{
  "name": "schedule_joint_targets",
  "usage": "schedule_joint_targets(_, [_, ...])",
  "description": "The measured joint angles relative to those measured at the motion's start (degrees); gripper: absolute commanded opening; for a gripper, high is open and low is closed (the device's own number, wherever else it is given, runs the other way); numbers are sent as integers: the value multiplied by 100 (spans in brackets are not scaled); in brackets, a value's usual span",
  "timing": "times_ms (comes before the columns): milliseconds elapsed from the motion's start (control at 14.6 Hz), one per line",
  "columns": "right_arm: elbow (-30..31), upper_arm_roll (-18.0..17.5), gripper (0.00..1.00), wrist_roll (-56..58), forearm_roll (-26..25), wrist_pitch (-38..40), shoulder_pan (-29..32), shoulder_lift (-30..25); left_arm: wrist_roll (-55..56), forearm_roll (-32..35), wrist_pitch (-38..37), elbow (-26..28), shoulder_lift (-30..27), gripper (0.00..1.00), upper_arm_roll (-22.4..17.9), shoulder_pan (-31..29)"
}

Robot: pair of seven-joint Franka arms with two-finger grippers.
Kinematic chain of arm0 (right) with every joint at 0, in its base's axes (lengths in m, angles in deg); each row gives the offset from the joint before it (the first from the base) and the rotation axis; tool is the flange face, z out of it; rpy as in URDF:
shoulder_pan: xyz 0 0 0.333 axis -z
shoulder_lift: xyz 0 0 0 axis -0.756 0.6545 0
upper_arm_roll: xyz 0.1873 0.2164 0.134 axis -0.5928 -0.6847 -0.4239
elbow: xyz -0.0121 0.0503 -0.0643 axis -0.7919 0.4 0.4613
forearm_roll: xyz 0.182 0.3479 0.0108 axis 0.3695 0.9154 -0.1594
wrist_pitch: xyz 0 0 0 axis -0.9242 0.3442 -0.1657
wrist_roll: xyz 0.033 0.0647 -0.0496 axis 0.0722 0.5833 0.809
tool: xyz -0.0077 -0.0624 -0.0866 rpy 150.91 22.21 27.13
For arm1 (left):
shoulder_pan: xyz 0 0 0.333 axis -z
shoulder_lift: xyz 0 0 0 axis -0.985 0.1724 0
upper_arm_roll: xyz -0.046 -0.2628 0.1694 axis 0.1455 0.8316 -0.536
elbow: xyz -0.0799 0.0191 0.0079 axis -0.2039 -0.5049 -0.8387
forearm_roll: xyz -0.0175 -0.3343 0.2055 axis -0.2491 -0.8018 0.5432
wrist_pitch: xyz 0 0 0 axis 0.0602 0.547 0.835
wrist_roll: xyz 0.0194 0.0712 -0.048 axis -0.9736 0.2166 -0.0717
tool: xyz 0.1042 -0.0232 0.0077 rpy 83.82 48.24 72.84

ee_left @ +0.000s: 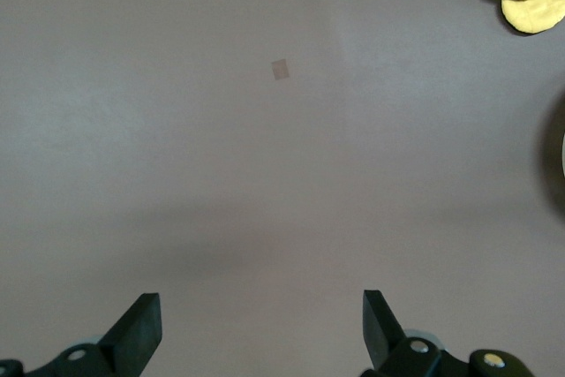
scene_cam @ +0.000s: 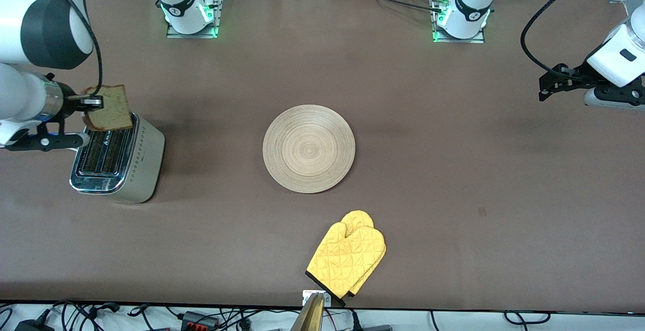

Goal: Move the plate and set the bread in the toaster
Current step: 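Lower the bread into the toaster slot with the right gripper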

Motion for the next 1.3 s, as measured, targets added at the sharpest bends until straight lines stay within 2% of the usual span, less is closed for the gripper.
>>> schedule_joint_targets(205, [-156, 10, 0, 391, -15, -345, 276, 257, 1, 0, -4, 0, 0, 100, 0, 0])
schedule_joint_targets(615, [-231, -14, 0, 419, -17, -858, 271, 469, 6, 0, -15, 0, 0, 100, -2, -2])
schedule_joint_targets(1025, [-239, -14, 0, 478, -349, -965, 273, 580, 7, 0, -16, 0, 0, 100, -3, -2])
schedule_joint_targets(1299, [-242, -14, 0, 486, -393, -1114, 275, 724, 9, 0, -25, 0, 0, 100, -3, -2])
